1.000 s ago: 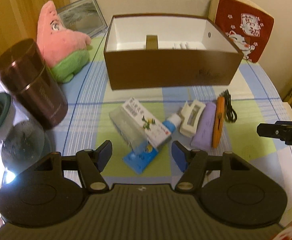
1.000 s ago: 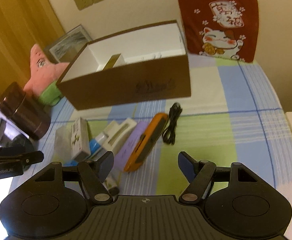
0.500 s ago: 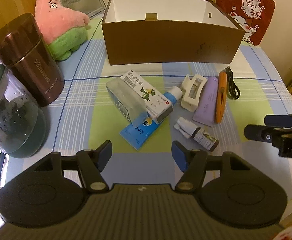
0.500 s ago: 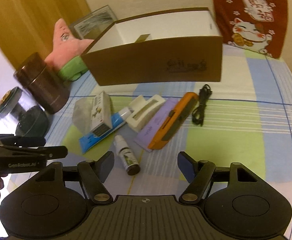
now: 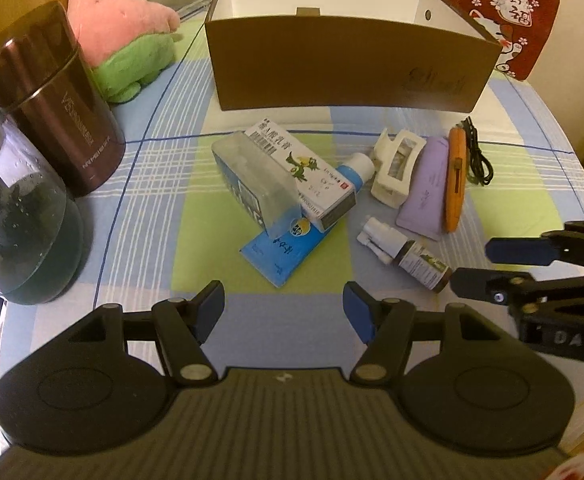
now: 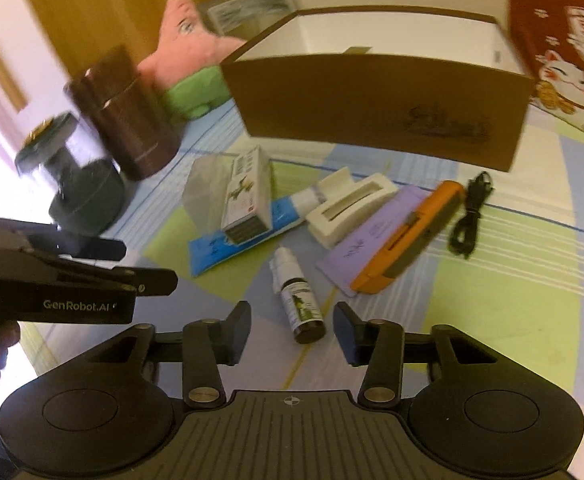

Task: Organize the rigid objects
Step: 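Grasp the clear plastic case with the left tool while the right tool grasps the spray bottle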

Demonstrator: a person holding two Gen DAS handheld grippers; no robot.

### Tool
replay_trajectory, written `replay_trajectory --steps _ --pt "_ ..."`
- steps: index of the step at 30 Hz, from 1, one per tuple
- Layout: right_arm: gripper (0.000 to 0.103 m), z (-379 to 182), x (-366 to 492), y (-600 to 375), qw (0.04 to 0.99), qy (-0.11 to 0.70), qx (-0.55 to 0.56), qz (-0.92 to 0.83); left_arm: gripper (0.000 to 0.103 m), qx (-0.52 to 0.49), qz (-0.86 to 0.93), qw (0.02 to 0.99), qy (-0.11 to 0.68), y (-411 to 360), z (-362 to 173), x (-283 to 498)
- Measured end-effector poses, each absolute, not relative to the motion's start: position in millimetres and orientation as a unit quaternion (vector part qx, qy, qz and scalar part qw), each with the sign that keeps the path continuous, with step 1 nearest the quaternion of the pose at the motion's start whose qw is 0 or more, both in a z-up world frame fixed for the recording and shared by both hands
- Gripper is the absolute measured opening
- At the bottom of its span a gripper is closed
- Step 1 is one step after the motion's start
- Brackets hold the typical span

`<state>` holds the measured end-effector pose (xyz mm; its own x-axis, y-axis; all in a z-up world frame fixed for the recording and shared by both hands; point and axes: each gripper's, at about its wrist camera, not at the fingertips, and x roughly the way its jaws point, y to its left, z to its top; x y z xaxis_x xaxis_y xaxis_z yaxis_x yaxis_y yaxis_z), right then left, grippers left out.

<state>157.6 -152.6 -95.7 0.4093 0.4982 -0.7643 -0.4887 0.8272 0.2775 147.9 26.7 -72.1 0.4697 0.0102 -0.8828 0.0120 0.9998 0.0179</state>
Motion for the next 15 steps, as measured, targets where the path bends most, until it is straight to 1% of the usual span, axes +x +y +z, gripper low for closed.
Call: replay_trajectory --steps 4,15 --pt "0.038 -108 164 -142 0.837 0.459 -0.022 0.298 0.062 0.007 0.005 0.855 0.519 31 -79 149" --pt "0.035 -131 181 -119 0.832 0.463 -0.075 0.296 0.062 -0.001 0.01 0.852 0.524 42 -90 156"
